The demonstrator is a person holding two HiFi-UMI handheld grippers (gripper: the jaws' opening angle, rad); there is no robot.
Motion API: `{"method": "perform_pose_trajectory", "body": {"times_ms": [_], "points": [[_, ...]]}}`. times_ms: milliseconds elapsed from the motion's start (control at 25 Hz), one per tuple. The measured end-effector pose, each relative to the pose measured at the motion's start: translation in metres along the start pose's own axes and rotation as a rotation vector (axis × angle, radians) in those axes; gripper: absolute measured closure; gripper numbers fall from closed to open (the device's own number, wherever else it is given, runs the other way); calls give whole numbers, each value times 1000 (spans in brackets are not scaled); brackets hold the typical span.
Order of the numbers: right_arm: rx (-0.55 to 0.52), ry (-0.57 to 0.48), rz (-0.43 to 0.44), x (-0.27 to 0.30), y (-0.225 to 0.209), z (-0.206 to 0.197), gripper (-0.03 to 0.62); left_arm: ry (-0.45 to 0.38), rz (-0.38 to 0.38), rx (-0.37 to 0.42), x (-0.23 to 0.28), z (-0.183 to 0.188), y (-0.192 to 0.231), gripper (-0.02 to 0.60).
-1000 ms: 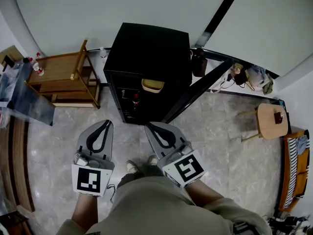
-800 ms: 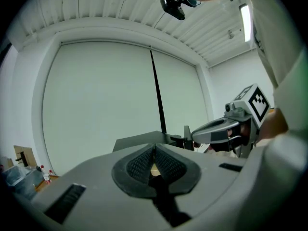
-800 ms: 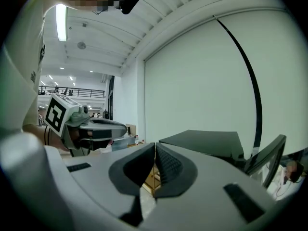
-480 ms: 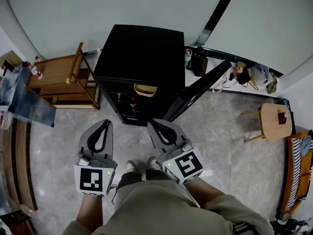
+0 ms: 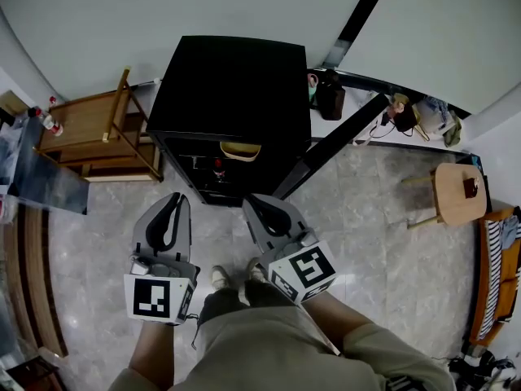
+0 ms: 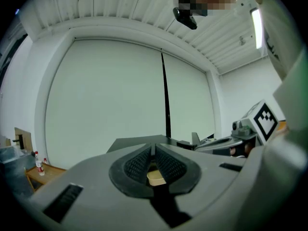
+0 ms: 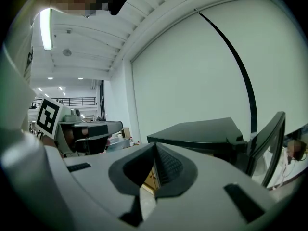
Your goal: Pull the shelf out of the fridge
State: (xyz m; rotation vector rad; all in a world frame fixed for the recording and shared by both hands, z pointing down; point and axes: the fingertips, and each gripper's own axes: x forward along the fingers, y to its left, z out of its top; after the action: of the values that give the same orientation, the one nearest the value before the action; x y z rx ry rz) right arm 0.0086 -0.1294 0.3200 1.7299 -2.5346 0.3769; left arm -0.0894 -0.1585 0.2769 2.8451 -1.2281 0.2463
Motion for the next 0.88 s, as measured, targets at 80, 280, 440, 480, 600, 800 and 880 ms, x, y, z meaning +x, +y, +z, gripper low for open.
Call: {"method": "perform_pose_trajectory", "body": {"times_ms": [80, 280, 440, 480, 600, 800, 880], "points": [[20, -8, -16, 7, -5, -5, 597, -4, -24, -36, 8, -10, 3, 568], [111, -64, -74, 26, -22, -20, 587, -16, -60, -146, 27, -35, 16, 548], [177, -104, -105, 42, -35, -37, 556, -19, -97, -241, 46, -57, 21, 490], [193, -111, -117, 46, -39, -43, 547, -19, -105, -260, 50, -64, 23, 484], [247, -118, -149, 58, -51, -63, 515, -17, -125, -328, 64, -86, 28, 459], [332, -152, -183, 75, -68, -95, 511, -17, -152, -464, 86, -121, 36, 428], [369, -160, -194, 84, -75, -109, 505, -14, -157, -499, 96, -136, 39, 422]]}}
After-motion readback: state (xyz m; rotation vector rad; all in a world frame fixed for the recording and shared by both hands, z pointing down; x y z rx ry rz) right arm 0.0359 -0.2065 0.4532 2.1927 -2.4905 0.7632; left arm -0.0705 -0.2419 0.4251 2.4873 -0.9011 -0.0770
